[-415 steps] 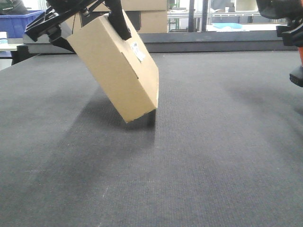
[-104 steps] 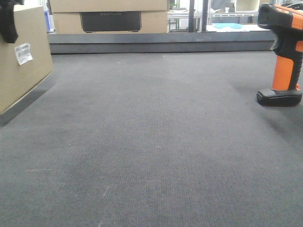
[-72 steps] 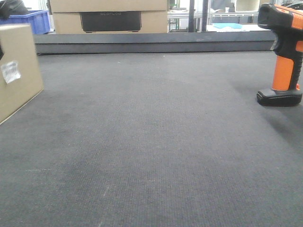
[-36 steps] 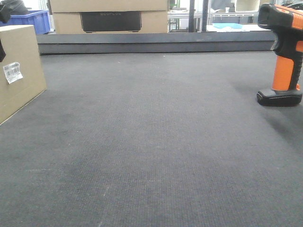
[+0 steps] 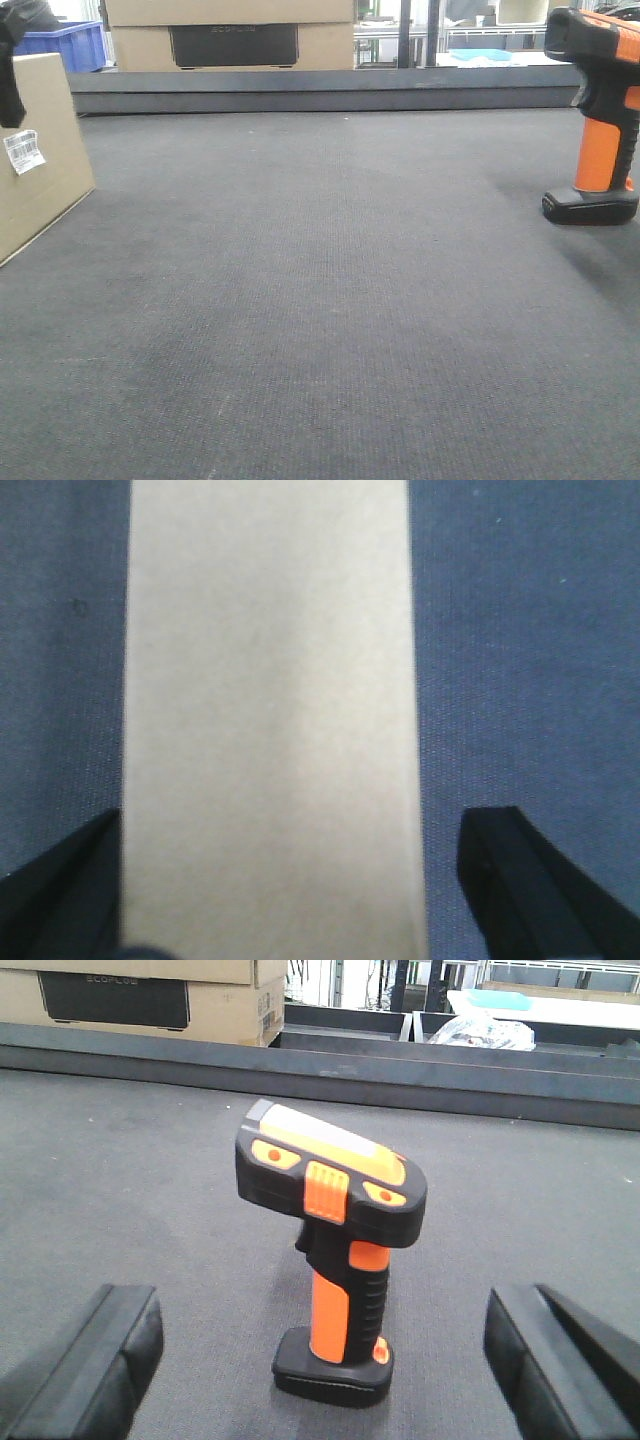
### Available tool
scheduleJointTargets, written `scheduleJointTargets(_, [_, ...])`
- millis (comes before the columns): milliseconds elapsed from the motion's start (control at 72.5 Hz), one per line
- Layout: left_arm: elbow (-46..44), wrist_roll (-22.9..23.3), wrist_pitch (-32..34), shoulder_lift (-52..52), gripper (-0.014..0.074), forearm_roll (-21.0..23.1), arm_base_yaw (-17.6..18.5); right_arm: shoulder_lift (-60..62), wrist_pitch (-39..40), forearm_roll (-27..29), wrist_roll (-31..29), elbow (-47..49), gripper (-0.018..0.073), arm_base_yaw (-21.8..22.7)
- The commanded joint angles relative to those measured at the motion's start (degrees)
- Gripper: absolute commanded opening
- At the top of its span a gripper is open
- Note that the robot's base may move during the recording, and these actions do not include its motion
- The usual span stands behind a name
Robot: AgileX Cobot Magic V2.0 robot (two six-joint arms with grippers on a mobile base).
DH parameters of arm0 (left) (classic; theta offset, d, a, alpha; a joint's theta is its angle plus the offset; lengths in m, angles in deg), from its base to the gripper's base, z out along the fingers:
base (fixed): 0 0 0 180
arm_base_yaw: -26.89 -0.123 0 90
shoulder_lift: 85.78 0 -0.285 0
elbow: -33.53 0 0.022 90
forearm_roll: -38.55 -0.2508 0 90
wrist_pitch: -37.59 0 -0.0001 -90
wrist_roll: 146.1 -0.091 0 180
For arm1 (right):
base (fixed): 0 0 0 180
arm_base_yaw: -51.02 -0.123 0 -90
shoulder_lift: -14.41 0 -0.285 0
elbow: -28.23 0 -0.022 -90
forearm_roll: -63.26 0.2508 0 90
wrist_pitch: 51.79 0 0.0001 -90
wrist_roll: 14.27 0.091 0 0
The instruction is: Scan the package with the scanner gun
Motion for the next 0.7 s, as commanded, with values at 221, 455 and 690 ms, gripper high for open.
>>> scheduleJointTargets(221, [-0.1, 0.21, 0.47, -11.73, 0.0463, -0.22, -0.03, 0.39, -0.03, -0.43, -0.18, -0.22, 0.0561, 0.23])
scheduleJointTargets(455, [0.33, 0.58, -5.58, -21.18, 0.0339, 0.98, -0.03, 0.39, -0.03, -0.43, 0.4, -0.22, 0.0561, 0.23])
scheduleJointTargets(690, [12.31, 0.58, 2.02, -34.13, -0.0111, 2.85, -0.03, 1.77, -2.61, -0.43, 2.31, -0.11, 0.0561, 0.23])
